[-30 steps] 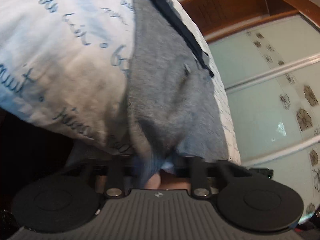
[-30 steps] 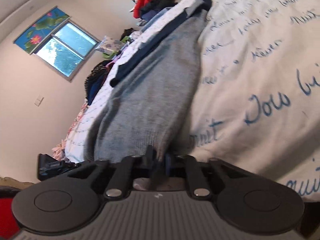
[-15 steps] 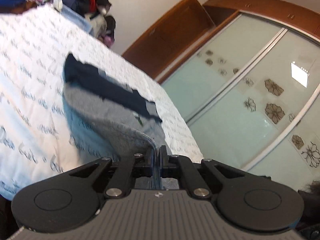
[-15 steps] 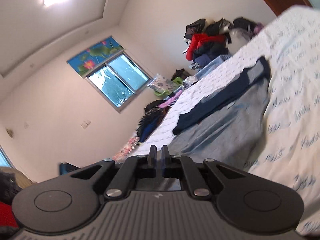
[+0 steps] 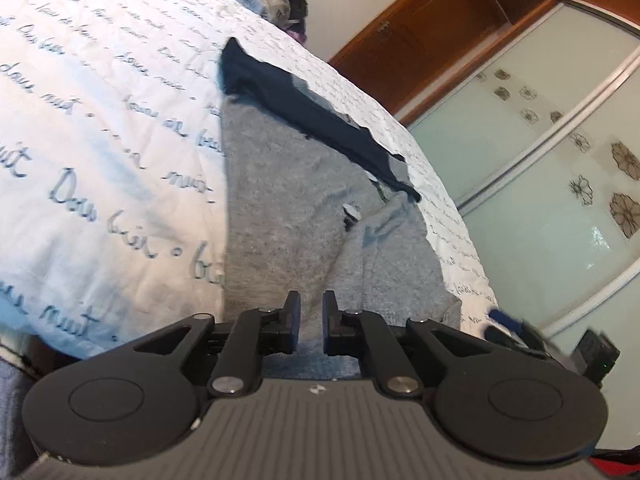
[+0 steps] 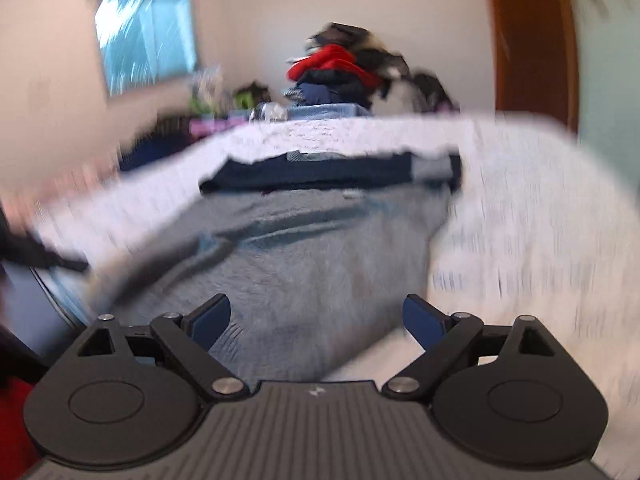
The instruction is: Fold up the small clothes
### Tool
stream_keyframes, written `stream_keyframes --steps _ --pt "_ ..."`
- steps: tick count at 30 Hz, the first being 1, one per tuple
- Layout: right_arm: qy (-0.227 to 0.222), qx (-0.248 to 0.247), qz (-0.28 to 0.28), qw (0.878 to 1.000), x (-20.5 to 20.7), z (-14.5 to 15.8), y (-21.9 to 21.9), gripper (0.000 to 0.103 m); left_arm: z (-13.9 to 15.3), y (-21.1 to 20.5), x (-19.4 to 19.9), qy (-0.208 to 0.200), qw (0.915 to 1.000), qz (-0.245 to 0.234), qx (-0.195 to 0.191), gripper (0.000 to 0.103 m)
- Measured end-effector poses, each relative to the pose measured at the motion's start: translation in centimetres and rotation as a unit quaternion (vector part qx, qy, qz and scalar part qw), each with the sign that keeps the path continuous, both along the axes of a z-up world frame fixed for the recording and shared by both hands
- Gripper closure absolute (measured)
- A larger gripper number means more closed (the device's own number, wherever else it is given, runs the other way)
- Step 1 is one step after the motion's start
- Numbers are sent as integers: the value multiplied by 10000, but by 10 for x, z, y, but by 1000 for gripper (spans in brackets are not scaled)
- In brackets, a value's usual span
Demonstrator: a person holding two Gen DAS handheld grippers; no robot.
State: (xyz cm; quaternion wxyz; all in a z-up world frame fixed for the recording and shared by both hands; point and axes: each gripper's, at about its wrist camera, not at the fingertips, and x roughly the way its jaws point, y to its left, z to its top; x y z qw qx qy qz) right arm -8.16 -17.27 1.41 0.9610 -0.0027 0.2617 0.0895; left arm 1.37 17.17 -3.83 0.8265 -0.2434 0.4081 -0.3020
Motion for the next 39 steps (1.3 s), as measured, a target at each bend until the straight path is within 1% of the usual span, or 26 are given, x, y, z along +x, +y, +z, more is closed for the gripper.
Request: stream_keyframes --steps 1,2,3,5,6,7,9,10,11,12,13,14,15,16,17,18,19,20,21,23,26,30,31,33,37,39 --pt "-10 -336 173 9993 11 -3 18 9 1 -4 0 -65 10000 -32 52 91" --pt "47 -564 320 9979 20 -8 33 9 2 -8 -1 -122 9997 -37 196 83" --pt "173 -785 448 9958 30 -16 46 9 3 -12 -2 -177 9992 -30 351 80" --pt "451 -1250 368 9905 43 -35 58 9 4 -15 -6 -284 9978 -20 605 74" --pt "553 -1519 159 9867 44 -43 57 9 4 -17 -7 -308 9967 15 749 74" --pt "595 -1632 -39 9848 39 -46 49 7 4 -17 -7 -320 9960 57 838 73" --pt "753 -1341 -409 9873 18 -42 15 6 2 -15 -7 -305 9950 140 940 69" --pt "824 -1417 -687 9841 6 -40 -1 6 1 -15 -5 -280 9948 186 961 67" --pt "904 -1701 -1026 9759 -5 -39 -16 6 -1 -15 -3 -237 9951 204 936 67" --pt "980 -2095 -1413 9626 -16 -41 -30 6 -3 -15 -1 -191 9956 203 892 67" --pt "1010 -2313 -1808 9506 -25 -40 -44 6 -4 -16 0 -160 9960 217 848 67" --pt "983 -2112 -2005 9516 -34 -35 -58 6 -5 -17 1 -132 9963 229 820 67" --pt "916 -1481 -1949 9652 -41 -28 -72 6 -6 -19 2 -98 9965 204 811 67" --pt "814 -466 -1735 9803 -47 -20 -86 6 -5 -21 2 -87 9965 146 815 67" --pt "717 596 -1403 9857 -48 -17 -97 6 -4 -22 1 -117 9964 104 834 66" --pt "658 1655 -963 9793 -45 -19 -107 6 -3 -23 0 -173 9961 72 867 64" --pt "673 2508 -566 9640 -38 -26 -115 6 -2 -22 -2 -221 9960 21 867 59" --pt "770 3111 -356 9466 -28 -37 -121 6 -2 -19 -2 -245 9961 -10 846 51" --pt "952 3393 -377 9351 -19 -48 -125 6 -3 -14 -3 -230 9964 2 810 47" --pt "1289 3730 -332 9182 -5 -68 -131 5 -9 -1 -5 -116 9983 51 569 44" --pt "1231 4086 -143 9042 -6 -81 -137 5 -24 15 -4 120 9998 7 171 42" --pt "1258 4673 228 8748 -3 -93 -138 5 -54 24 1 554 9980 28 -297 41" --pt "1273 4679 314 8740 4 -94 -133 5 -61 24 2 632 9973 59 -381 41" --pt "1225 4505 521 8828 12 -92 -123 5 -70 23 3 716 9960 77 -532 41" --pt "1223 4542 866 8782 35 -90 -106 6 -81 16 6 801 9936 18 -796 41" --pt "1224 4473 966 8807 48 -88 -95 6 -85 12 6 860 9917 -28 -951 41"
